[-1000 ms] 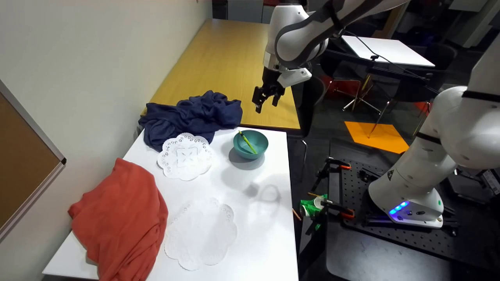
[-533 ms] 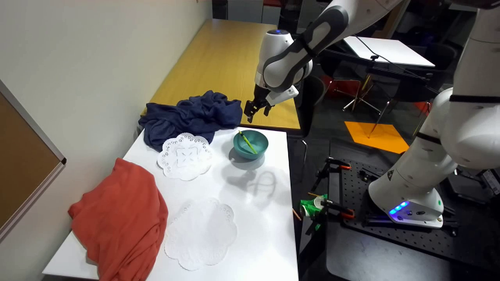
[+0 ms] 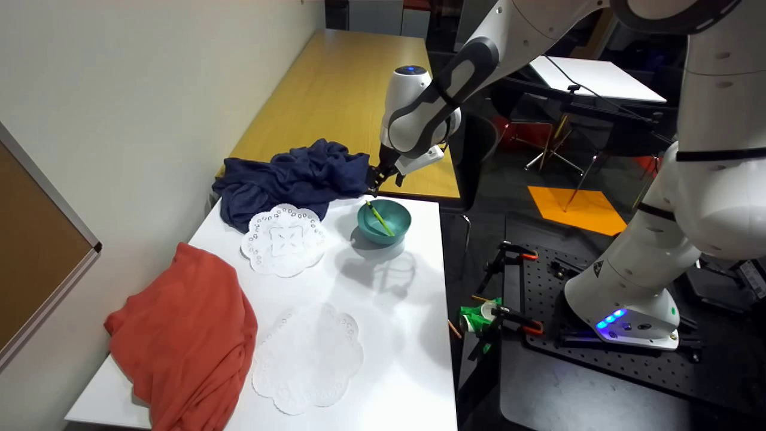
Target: Put the pen on the table
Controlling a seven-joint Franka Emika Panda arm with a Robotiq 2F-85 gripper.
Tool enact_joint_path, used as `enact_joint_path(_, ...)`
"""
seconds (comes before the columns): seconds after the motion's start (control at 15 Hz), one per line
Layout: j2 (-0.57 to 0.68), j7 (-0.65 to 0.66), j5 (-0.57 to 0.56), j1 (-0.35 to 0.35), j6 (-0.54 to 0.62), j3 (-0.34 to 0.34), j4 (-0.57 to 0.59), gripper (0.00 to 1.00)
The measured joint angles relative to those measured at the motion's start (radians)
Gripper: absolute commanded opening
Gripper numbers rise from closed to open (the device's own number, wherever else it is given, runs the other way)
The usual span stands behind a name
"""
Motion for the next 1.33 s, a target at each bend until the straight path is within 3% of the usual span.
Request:
enact_joint_path(0.4, 0.026, 0.000, -0.005, 0.001, 0.001, -0.006, 0.008, 1.00)
enact_joint_path(1.2, 0.272, 0.000, -0.012, 0.000, 0.082, -0.008, 0.160, 1.00)
enact_joint_path(1.27, 0.286, 0.000, -0.012, 0.000, 0.082, -0.008, 0.173, 0.75)
enact_joint_path(1.33, 0.300, 0.000, -0.012, 0.001, 0.082, -0.008, 0.186, 0.74)
